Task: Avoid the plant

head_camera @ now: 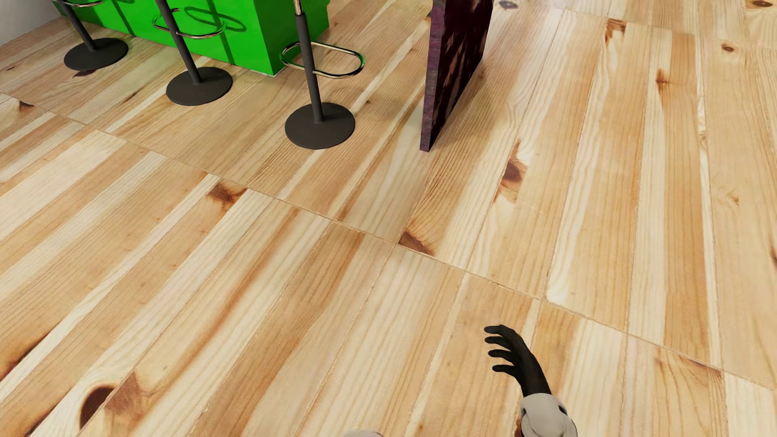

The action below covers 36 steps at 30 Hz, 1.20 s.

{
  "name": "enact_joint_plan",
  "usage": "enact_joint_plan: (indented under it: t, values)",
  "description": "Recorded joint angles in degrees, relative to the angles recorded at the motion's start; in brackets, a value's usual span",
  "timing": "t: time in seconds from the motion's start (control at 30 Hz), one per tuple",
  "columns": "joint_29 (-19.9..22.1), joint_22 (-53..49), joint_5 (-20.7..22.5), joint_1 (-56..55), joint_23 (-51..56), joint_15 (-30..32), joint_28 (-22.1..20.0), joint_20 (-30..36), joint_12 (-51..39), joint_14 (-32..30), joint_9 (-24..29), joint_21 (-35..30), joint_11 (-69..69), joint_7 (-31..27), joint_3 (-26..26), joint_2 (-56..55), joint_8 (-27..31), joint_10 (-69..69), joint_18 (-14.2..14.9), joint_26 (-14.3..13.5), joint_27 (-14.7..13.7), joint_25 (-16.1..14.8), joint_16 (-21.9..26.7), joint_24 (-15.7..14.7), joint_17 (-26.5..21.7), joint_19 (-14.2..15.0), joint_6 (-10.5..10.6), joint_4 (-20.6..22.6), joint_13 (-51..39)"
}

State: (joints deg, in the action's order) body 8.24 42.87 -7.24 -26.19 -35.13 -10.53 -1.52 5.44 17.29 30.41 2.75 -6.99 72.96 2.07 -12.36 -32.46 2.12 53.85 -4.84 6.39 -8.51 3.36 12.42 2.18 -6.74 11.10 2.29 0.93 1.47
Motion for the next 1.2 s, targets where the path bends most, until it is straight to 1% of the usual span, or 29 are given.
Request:
enact_joint_plan:
  t: [0.1,0.13,0.17,0.2,0.23,0.27,0.33,0.37,0.4,0.43,0.47,0.5,0.53,0.57,0.6,0.63,0.67,0.73,0.77,0.8,0.83,0.87,0.97,1.0,1.03,1.07,1.13,1.17,1.2]
  values:
    - [-5.7,-6.6,4.1,10.1,-0.6,-10.2,-3.5,-0.9,-5.1,4.6,-0.4,4.8,-10.7,-4.7,7.9,-8.9,-0.8,-5.0,0.4,-0.8,4.8,4.3,-3.2,-1.8,-2.9,-1.4,-6.6,3.7,12.4]
    - [-6.2,-7.3,3.5,11.5,-0.3,-9.7,-3.3,-0.8,-8.4,5.4,-0.5,5.3,-17.5,-5.7,8.4,-9.5,-1.9,-2.6,1.4,-1.1,6.0,3.9,-4.2,-2.8,-4.3,-1.3,-8.3,4.8,14.9]
    - [-5.7,-7.9,2.2,9.7,-3.8,-2.5,-2.3,-1.1,-11.1,2.5,0.1,5.4,-22.1,-5.7,8.1,-7.3,-3.4,7.1,-1.2,-1.0,4.7,2.7,-4.1,-4.0,-6.0,-1.3,-9.0,5.7,14.4]
    - [-3.9,-6.7,1.6,5.3,-4.1,-5.8,-0.3,-0.9,-12.0,-5.3,0.5,5.4,-21.2,-3.3,6.2,-4.8,-6.5,16.2,-2.3,-0.9,3.9,0.9,-4.4,-5.0,-7.8,-7.0,-6.6,2.9,13.2]
    - [-1.3,-5.1,0.7,1.7,-2.7,-8.7,2.1,-2.7,-11.1,-9.9,1.0,5.4,-21.2,-0.3,4.3,-1.4,-9.3,20.1,-0.2,-0.8,4.1,-0.8,-4.8,-5.4,-7.9,-11.0,-4.0,-0.2,10.9]
    - [1.2,-5.6,-0.4,-1.3,-0.7,-10.9,4.1,-3.6,-8.9,-7.5,2.1,6.0,-22.1,1.7,0.4,2.8,-10.9,21.0,2.6,0.0,4.8,-2.1,-3.4,-5.0,-8.0,-6.9,-1.6,-2.0,7.5]
    - [4.6,-7.3,-2.1,-5.3,4.0,-15.3,4.5,-4.5,-1.5,-1.2,0.0,0.5,-21.5,2.0,-4.3,8.3,-13.4,9.1,1.9,2.3,5.6,-3.5,-0.9,-2.7,-4.1,-7.1,1.9,-4.7,1.3]
    - [4.5,-2.2,-3.4,-4.6,4.1,-12.3,3.0,-1.0,-0.3,-2.7,-1.1,-0.6,-11.5,1.0,-3.2,5.3,-11.1,2.5,3.1,2.9,4.4,-3.1,0.9,-2.2,-1.1,-4.9,2.9,-4.5,-2.0]
    - [3.0,1.1,-1.9,-2.0,1.2,-6.8,0.6,0.8,-1.1,-1.0,-1.2,-1.8,-3.3,0.2,-0.7,1.1,-5.2,1.7,3.2,4.0,1.0,-2.3,0.7,-3.1,-0.1,-3.5,2.1,-2.5,-1.0]
    - [0.8,-0.7,0.1,1.4,1.5,-8.1,-1.7,-1.0,-0.6,0.4,-1.0,-0.3,-3.0,-0.4,2.1,-2.0,-0.6,-0.1,3.4,4.9,-0.8,-1.1,-0.7,-4.5,0.0,-2.4,0.4,-0.9,3.0]
    - [-1.9,-2.9,0.4,4.3,1.1,-12.3,-3.7,-2.3,-0.6,1.7,-1.6,1.2,-6.8,-1.6,5.7,-4.9,1.1,-2.1,3.7,4.7,-1.3,0.4,-2.4,-5.8,-1.9,-1.6,-1.6,0.8,7.6]
    - [-4.1,-6.1,0.9,7.1,-1.5,-11.6,-4.5,-2.2,-3.7,3.1,-1.9,3.8,-13.6,-3.0,6.5,-6.1,1.4,-3.5,4.3,4.5,-0.4,1.6,-3.7,-5.7,-3.2,-0.8,-3.8,2.0,11.3]
    - [-5.6,-9.2,0.3,7.4,-3.7,-8.4,-4.0,-3.2,-6.1,4.0,-2.1,4.3,-19.8,-4.5,6.2,-4.4,-0.1,-0.1,3.3,3.4,1.4,2.0,-7.0,-5.3,-5.8,-1.5,-4.0,2.2,13.3]
    - [-6.0,-7.3,0.2,4.7,-5.4,-11.2,-1.2,0.0,-7.2,0.8,-1.5,4.0,-19.7,-3.1,4.2,-1.1,-3.6,8.9,-1.0,0.8,4.0,1.4,-7.7,-5.5,-8.6,-8.6,-1.6,0.5,11.8]
    - [-4.9,-5.5,0.2,2.2,-4.2,-13.1,3.0,-1.5,-5.8,-1.5,-1.0,4.8,-21.3,-0.4,1.4,2.8,-5.7,13.9,-0.9,-1.3,6.5,0.3,-5.8,-6.4,-8.5,-6.5,0.3,-0.8,9.2]
    - [-3.0,-4.9,-0.3,0.1,-1.5,-14.6,6.3,-3.4,-3.9,-1.6,-0.7,4.6,-23.7,1.7,-1.4,7.2,-7.9,16.3,1.5,-2.3,8.1,-1.2,-3.6,-7.5,-7.8,-6.1,1.9,-0.8,6.8]
    - [-0.6,-6.2,-1.5,-1.9,2.5,-16.0,7.9,-4.2,-1.7,-1.2,-0.7,3.3,-26.2,3.6,-5.0,11.8,-10.0,15.6,2.1,-2.0,8.8,-2.9,-2.3,-8.3,-6.3,-5.9,2.8,-0.2,4.8]
    - [2.3,-7.8,-1.9,-5.0,4.5,-17.8,5.5,-3.0,1.3,-0.4,-1.2,0.3,-24.3,3.3,-8.7,16.6,-10.4,7.6,2.6,0.0,5.7,-5.0,-3.0,-7.8,-3.6,-3.8,4.5,-0.6,-2.3]
    - [2.2,-4.4,-0.4,-4.4,1.7,-11.7,2.8,0.3,2.4,-4.3,-1.7,0.7,-11.8,2.0,-6.1,12.6,-7.7,0.9,-0.3,0.5,2.4,-5.0,-1.2,-6.9,-0.2,-2.3,5.5,-2.7,-5.6]
    - [1.0,0.4,0.5,-2.0,0.7,-3.9,-0.1,1.7,1.8,-1.8,-0.9,-0.8,-2.5,1.5,-2.2,7.1,-3.6,1.2,-0.3,0.9,0.2,-3.9,-1.2,-6.0,0.8,-1.2,3.3,-1.1,-3.5]
    - [-1.1,0.4,1.8,-0.1,1.0,-4.2,-2.4,0.3,1.5,0.1,-1.0,-1.8,-1.1,0.9,2.0,1.4,-0.6,0.4,-0.2,2.1,-0.6,-2.3,-1.1,-6.0,0.0,-0.5,0.0,0.6,1.1]
    - [-3.7,-3.2,2.7,2.6,-1.6,-10.3,-3.9,-1.8,-1.0,1.7,-1.2,1.6,-3.6,-0.3,4.6,-3.0,1.2,-1.1,0.0,3.7,-1.0,-0.2,-1.3,-6.3,-1.7,0.0,-3.3,2.2,7.2]
    - [-7.9,-8.0,1.5,10.8,-2.5,-9.5,-2.5,-2.3,-11.5,6.8,-1.4,6.8,-20.3,-5.6,8.8,-8.5,0.6,-2.9,1.2,3.8,7.5,3.7,-2.7,-4.1,-5.1,2.1,-10.0,5.1,17.2]
    - [-7.1,-8.9,0.9,8.4,-4.3,-6.8,-0.4,-2.3,-12.2,3.3,-0.1,6.4,-20.5,-5.4,7.4,-5.6,-2.0,6.8,1.1,2.6,7.8,2.3,-4.4,-3.5,-7.0,0.0,-8.5,3.9,15.2]
    - [-5.1,-6.7,0.4,4.6,-2.5,-9.8,2.6,-1.5,-11.3,-2.1,1.1,6.0,-20.4,-2.6,6.2,-2.1,-5.3,14.4,-0.4,0.7,8.3,0.3,-4.8,-3.3,-8.0,-5.4,-5.7,1.0,12.2]
    - [-2.3,-5.8,-0.2,1.7,-0.1,-12.3,5.9,-2.7,-7.1,-4.3,2.2,6.0,-21.1,1.2,3.1,1.5,-7.3,15.9,-0.3,-1.2,8.1,-1.5,-4.2,-3.3,-7.8,-6.1,-3.1,-1.8,8.2]
    - [3.7,-7.6,-2.0,-2.6,3.5,-16.3,7.4,-4.2,-0.5,-1.4,2.0,2.6,-22.1,3.0,-4.8,8.7,-10.6,8.5,2.3,-0.9,6.2,-3.8,-1.3,-2.7,-4.8,-4.3,1.8,-2.6,1.0]
    - [5.3,-6.2,-3.0,-2.1,3.3,-14.2,5.0,-2.2,2.8,1.5,1.0,1.0,-13.6,2.4,-5.8,7.3,-9.1,3.6,-0.2,-0.5,4.1,-3.6,-0.6,-2.2,-1.3,-2.6,3.7,-2.2,-2.3]
    - [5.1,-0.6,-1.5,0.0,1.9,-7.6,1.9,1.0,4.0,3.6,-0.3,-1.8,-4.8,1.1,-4.4,2.8,-4.2,3.1,-0.4,0.0,1.6,-2.5,0.0,-2.1,-0.2,-1.1,3.6,-0.5,-1.5]
